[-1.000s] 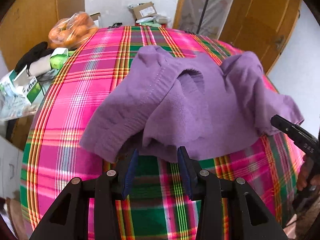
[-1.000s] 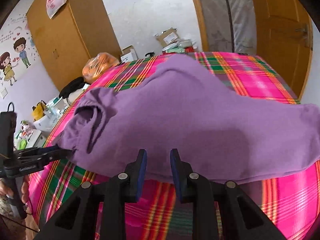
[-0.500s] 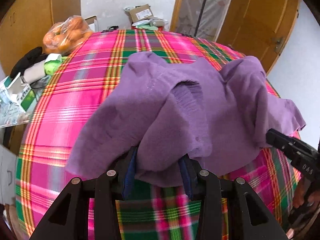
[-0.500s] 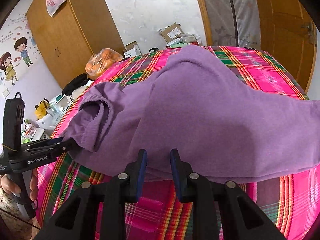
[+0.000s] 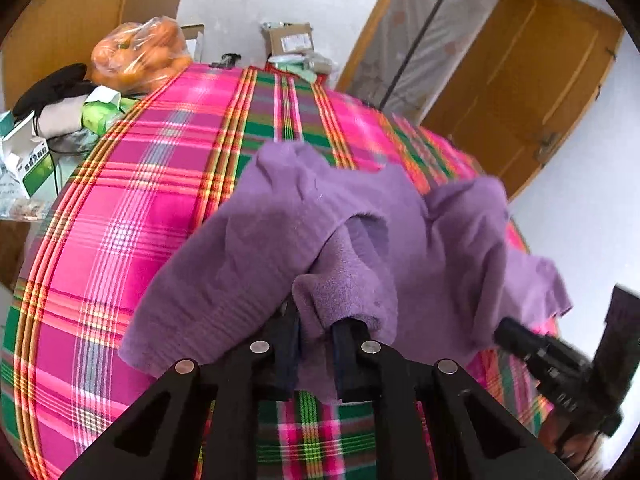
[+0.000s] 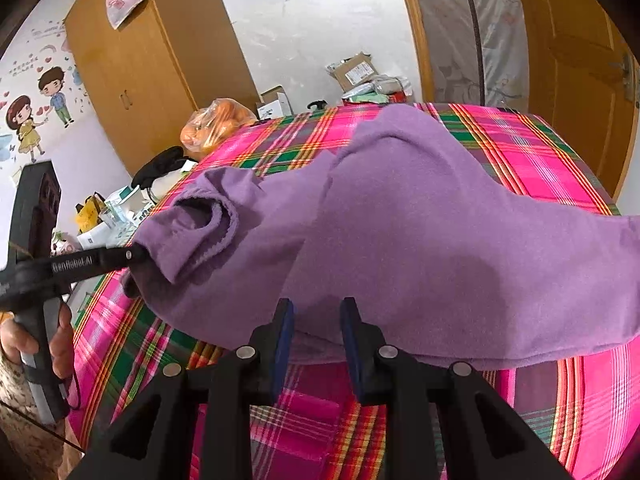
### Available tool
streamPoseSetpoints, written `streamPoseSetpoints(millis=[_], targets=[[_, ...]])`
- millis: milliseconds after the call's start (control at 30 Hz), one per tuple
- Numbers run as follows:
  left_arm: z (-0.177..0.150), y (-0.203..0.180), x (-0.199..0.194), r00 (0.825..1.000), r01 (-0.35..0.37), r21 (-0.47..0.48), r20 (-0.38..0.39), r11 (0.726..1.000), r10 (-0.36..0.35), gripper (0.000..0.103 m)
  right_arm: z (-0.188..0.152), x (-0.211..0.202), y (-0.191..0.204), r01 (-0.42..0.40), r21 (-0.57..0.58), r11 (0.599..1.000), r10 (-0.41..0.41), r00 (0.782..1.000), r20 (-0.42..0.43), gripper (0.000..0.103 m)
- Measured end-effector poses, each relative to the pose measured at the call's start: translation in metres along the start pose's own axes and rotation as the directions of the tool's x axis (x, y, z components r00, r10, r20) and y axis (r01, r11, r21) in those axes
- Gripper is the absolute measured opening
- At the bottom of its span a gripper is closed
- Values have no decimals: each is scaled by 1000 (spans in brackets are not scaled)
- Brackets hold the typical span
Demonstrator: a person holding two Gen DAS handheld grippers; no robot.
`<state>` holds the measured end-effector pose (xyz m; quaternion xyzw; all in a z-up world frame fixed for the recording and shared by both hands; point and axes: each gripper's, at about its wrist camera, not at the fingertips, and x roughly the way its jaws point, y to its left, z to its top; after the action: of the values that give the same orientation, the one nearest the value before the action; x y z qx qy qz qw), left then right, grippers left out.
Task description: Fold clothes
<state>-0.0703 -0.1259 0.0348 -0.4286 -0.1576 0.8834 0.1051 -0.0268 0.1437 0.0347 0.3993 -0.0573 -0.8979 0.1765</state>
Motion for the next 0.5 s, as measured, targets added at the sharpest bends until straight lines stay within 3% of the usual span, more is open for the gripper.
streamPoseSetpoints(millis=[233,367,500], targets=[[18,3,-19,994,80,-64,77,995,-75,11,-3,1,23,-43,-101,994,45,999,12,28],[31,8,-26,987,123,-108,114,986,-111,11,-4,1,41,-78,-185,980,85,996,30,41],[43,11,-30,982,143,-129,141,981,-124,11,-5,6,58,-64,-271,960,80,995,51,46]])
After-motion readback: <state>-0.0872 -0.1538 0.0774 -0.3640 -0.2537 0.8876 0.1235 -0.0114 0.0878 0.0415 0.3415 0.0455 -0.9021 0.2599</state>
